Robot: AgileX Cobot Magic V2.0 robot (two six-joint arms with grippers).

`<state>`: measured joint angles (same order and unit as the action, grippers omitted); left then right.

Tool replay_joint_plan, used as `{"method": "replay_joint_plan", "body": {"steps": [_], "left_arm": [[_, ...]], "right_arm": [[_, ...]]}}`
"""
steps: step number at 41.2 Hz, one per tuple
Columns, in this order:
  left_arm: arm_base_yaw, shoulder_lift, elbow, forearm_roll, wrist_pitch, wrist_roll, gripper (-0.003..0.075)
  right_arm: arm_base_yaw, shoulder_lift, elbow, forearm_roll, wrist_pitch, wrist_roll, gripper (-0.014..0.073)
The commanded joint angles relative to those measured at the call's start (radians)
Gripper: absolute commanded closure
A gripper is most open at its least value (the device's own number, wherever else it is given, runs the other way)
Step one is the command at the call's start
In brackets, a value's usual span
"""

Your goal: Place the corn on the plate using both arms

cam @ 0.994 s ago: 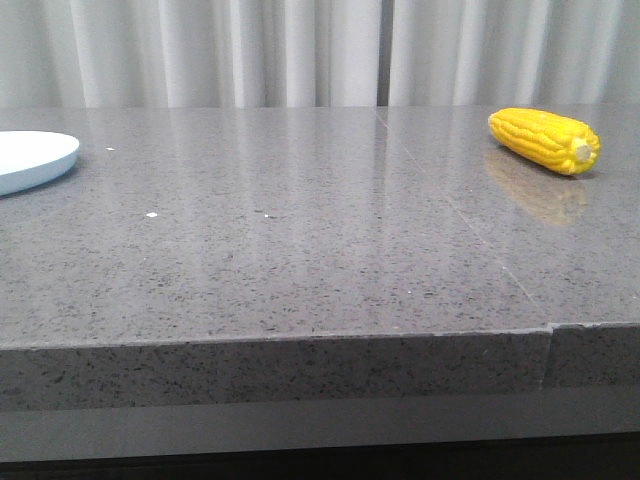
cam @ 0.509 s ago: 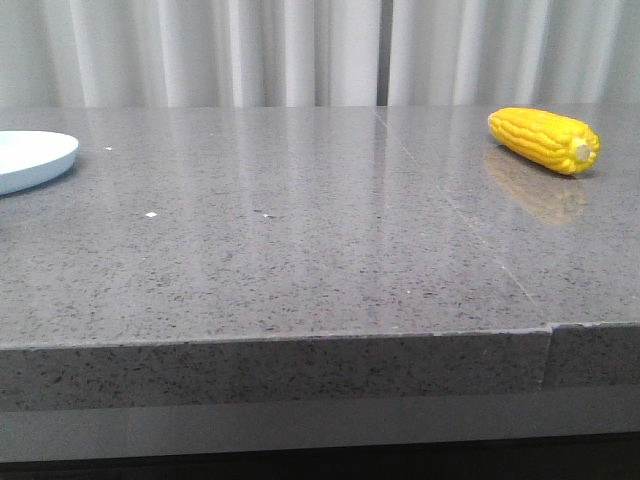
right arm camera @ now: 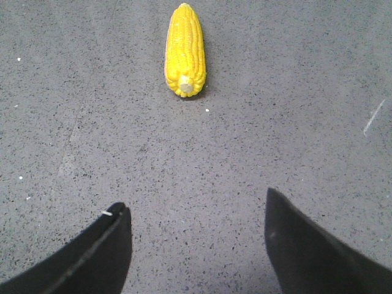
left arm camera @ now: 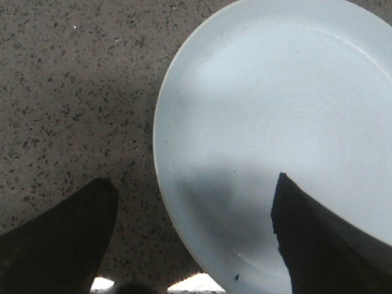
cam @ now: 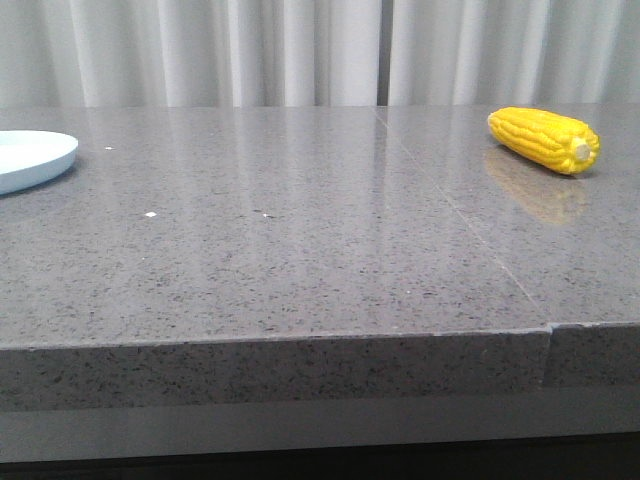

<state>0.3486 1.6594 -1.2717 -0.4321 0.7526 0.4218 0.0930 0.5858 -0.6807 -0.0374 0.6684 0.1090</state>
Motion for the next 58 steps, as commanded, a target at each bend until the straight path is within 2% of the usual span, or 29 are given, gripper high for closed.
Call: {"method": "replay_joint_plan", "body": {"steps": [1, 12, 15, 30, 35, 47, 58], "left_arm": [[0.000, -0.010, -0.039, -0.042, -0.069, 0.002, 0.0206], [-0.007, 0.050, -0.039, -0.052, -0.123, 0.002, 0.0208], [-0.010, 0.055, -0.039, -0.052, -0.126, 0.002, 0.0232], [-0.018, 0.055, -0.039, -0.052, -0.122, 0.002, 0.0636], [-0.018, 0.055, -0.039, -0.052, -0.115, 0.002, 0.0741], [-0.039, -0.034, -0.039, -0.095, -0.093, 0.003, 0.0740], [-0.201, -0.163, -0.039, -0.102, -0.073, 0.003, 0.0740]], "right_arm": [[-0.006, 0.009, -0.034, -0.015, -0.066, -0.009, 0.0095], [-0.006, 0.009, -0.034, -0.015, -0.066, -0.009, 0.0095], [-0.006, 0.009, -0.034, -0.015, -0.066, -0.009, 0.0095], [-0.006, 0.009, -0.034, -0.015, -0.066, -0.009, 0.0095], [-0.006, 0.009, -0.034, -0.015, -0.066, -0.009, 0.0095], [-0.006, 0.009, -0.034, -0.015, -0.066, -0.009, 0.0095], [-0.006, 0.009, -0.034, -0.015, -0.066, -0.009, 0.0095]]}}
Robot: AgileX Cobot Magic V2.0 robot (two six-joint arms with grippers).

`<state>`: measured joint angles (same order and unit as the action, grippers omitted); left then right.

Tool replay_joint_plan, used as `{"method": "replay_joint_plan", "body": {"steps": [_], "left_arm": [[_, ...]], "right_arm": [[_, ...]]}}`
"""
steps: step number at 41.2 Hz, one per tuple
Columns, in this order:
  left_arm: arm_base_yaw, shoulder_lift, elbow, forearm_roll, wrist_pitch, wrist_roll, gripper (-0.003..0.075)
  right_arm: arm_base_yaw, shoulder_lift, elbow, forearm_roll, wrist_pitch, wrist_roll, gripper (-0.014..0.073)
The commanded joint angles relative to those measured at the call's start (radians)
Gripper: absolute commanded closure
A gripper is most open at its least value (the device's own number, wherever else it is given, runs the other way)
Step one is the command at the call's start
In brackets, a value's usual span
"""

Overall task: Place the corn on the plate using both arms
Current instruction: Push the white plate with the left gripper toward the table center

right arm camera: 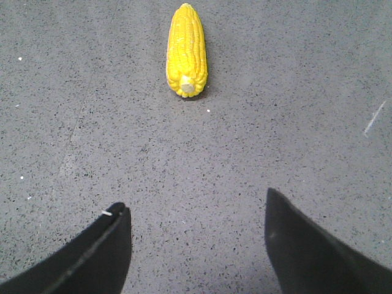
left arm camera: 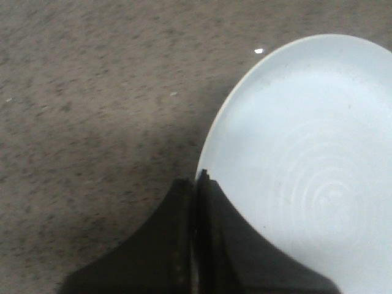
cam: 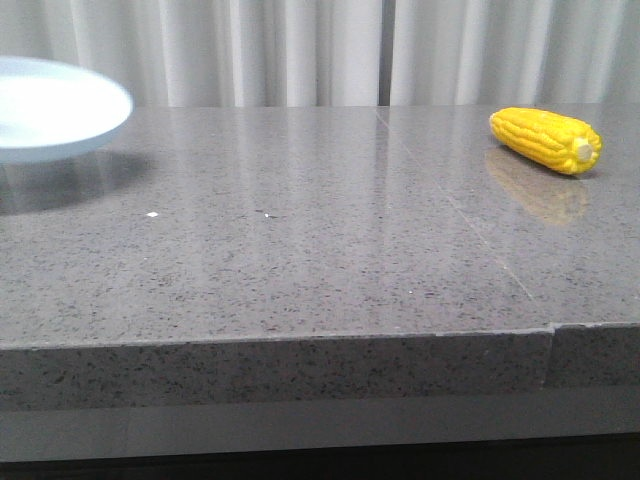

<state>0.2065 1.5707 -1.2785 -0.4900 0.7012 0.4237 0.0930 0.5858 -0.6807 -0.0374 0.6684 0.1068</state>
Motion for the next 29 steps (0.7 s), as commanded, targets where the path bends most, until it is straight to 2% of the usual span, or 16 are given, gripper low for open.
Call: {"method": "replay_joint_plan", "body": {"steps": [1, 9, 18, 29], "left_arm": [[-0.084, -0.079, -0.032, -0.047, -0.022, 0.001, 0.0740], [-0.241, -0.066, -0.032, -0.125, -0.030, 0.001, 0.0740], [-0.389, 0.018, -0.032, -0.136, -0.122, 0.001, 0.0740], [-0.445, 0.124, -0.032, -0.224, -0.205, 0.001, 0.0740]], "right_arm": [[-0.006, 0.009, -0.034, -0.015, -0.066, -0.007, 0.0095], [-0.006, 0.009, -0.034, -0.015, -0.066, -0.007, 0.0095], [-0.006, 0.009, -0.034, -0.015, -0.066, -0.007, 0.0095], [-0.006, 0.009, -0.034, -0.015, -0.066, -0.007, 0.0095]]}}
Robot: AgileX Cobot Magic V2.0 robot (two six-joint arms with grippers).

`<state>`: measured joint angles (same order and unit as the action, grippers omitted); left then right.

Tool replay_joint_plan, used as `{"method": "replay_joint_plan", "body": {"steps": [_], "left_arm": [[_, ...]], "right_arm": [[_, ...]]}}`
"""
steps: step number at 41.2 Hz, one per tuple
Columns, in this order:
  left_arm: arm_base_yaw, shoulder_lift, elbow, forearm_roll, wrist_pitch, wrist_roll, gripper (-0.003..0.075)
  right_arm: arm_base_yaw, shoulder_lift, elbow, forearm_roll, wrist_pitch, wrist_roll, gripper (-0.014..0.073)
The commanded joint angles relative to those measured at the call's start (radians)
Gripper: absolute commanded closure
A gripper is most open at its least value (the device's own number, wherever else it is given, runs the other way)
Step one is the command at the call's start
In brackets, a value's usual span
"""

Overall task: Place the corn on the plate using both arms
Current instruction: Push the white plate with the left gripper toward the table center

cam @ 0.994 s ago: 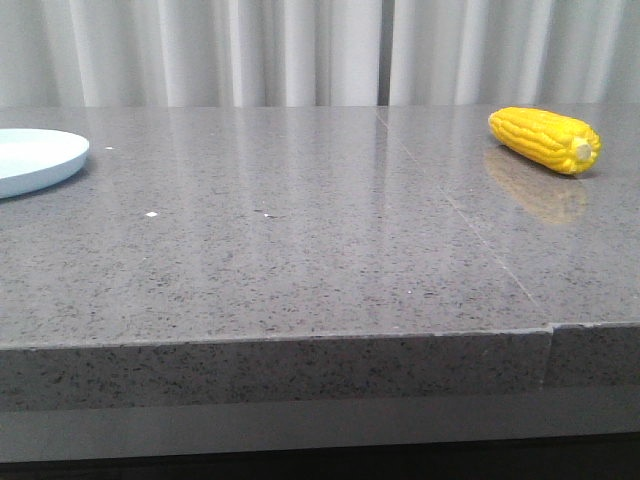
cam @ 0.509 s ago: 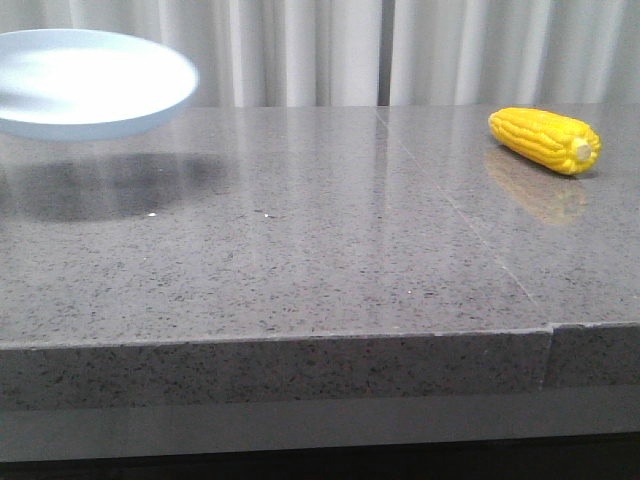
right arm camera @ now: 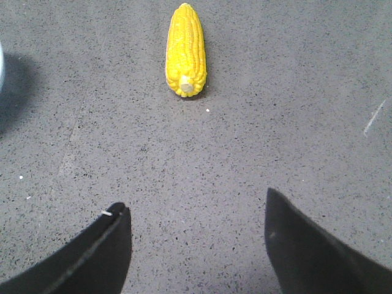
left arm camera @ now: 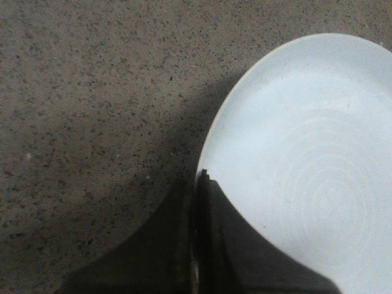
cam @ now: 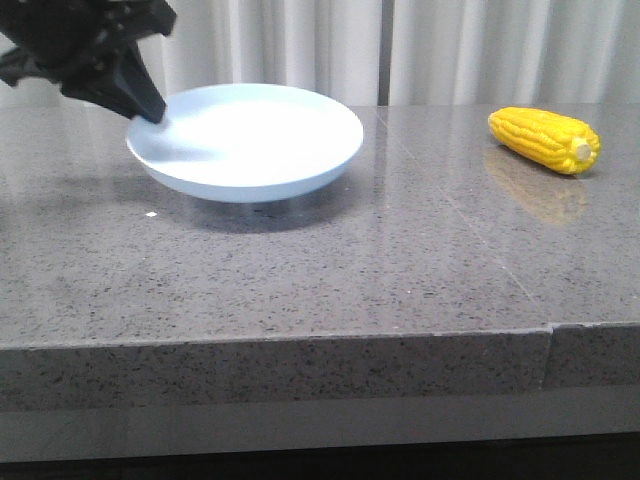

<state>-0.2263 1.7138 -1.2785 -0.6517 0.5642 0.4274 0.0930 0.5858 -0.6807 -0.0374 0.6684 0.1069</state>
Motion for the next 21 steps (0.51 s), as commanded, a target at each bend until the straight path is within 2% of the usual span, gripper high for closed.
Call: {"method": "replay_joint_plan", "body": {"steps": [1, 12, 17, 21], "left_arm": [[-0.013, -0.017, -0.032, -0.062, -0.072, -0.002, 0.0740], [-0.013, 0.020, -0.030, -0.054, -0.084, -0.002, 0.0728], [-0.013, 0.020, -0.030, -0.054, -0.068, -0.002, 0.0618], [-0.013, 0.020, -0.030, -0.054, -0.050, -0.002, 0.0475]], "right_arm": [[-0.006, 0.009, -0.034, -0.015, -0.066, -0.007, 0.0095], [-0.006, 0.009, -0.034, -0.015, -0.066, -0.007, 0.0095], [-0.006, 0.009, -0.034, -0.015, -0.066, -0.007, 0.0095], [-0.006, 0.009, -0.034, -0.015, -0.066, -0.007, 0.0095]]}}
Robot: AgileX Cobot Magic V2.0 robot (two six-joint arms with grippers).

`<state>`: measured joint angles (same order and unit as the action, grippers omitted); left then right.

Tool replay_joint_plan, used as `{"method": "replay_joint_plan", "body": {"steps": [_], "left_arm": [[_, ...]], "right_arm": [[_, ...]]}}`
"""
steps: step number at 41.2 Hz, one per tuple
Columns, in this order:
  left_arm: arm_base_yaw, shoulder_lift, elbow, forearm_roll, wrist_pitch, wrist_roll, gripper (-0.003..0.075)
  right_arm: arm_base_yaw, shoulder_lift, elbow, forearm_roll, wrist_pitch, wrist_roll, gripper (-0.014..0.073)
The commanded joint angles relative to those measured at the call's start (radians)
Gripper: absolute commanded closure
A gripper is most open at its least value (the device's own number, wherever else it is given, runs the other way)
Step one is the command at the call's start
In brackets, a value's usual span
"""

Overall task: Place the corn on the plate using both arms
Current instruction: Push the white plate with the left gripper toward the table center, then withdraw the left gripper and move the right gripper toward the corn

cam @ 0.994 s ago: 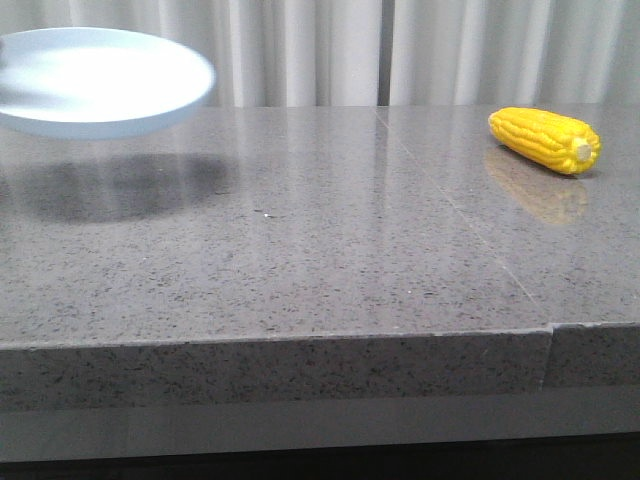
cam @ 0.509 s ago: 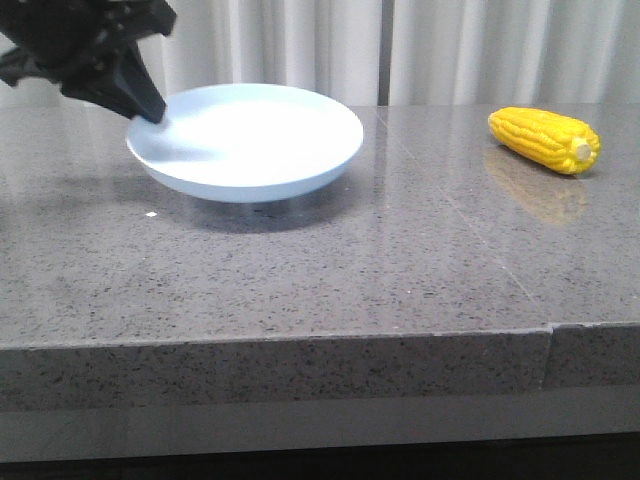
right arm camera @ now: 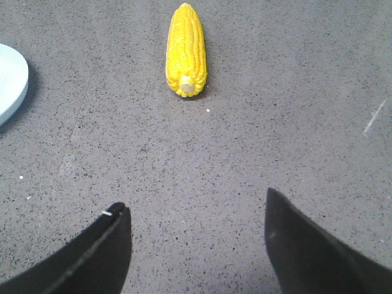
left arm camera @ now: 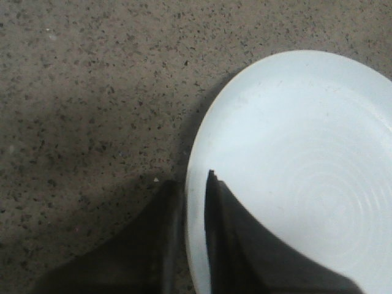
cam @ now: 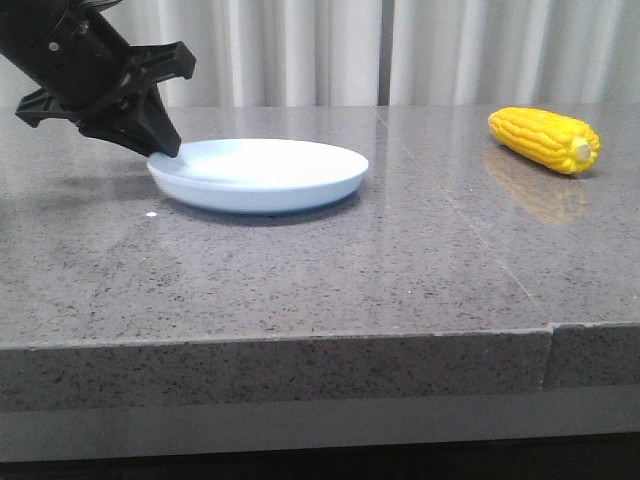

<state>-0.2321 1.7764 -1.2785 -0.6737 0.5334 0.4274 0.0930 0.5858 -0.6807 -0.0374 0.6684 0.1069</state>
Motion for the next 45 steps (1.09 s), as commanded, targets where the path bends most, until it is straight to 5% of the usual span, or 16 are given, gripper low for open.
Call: {"method": "replay_joint_plan", "body": {"steps": [1, 8, 26, 35, 45], "left_arm": [[-0.007, -0.042, -0.030, -0.032, -0.014, -0.002, 0.0444], [-0.007, -0.095, -0.037, 0.005, 0.024, -0.002, 0.0307], [-0.255, -0.503, 0.081, 0.333, 0.081, -0.032, 0.0304], [-0.324, -0.696, 0.199, 0.658, 0.193, -0.319, 0.0304], [-0.322, -0.900, 0.291, 0.659, 0.206, -0.337, 0.0304]], "right_arm": [[-0.006, 0.009, -0.034, -0.015, -0.066, -0.007, 0.0095], [-0.006, 0.009, -0.034, -0.015, -0.066, -0.007, 0.0095], [-0.006, 0.009, -0.034, -0.015, -0.066, -0.007, 0.0095], [-0.006, 0.009, -0.034, -0.015, -0.066, -0.007, 0.0095], [-0.006, 0.009, -0.034, -0.015, -0.066, -0.007, 0.0095]]}}
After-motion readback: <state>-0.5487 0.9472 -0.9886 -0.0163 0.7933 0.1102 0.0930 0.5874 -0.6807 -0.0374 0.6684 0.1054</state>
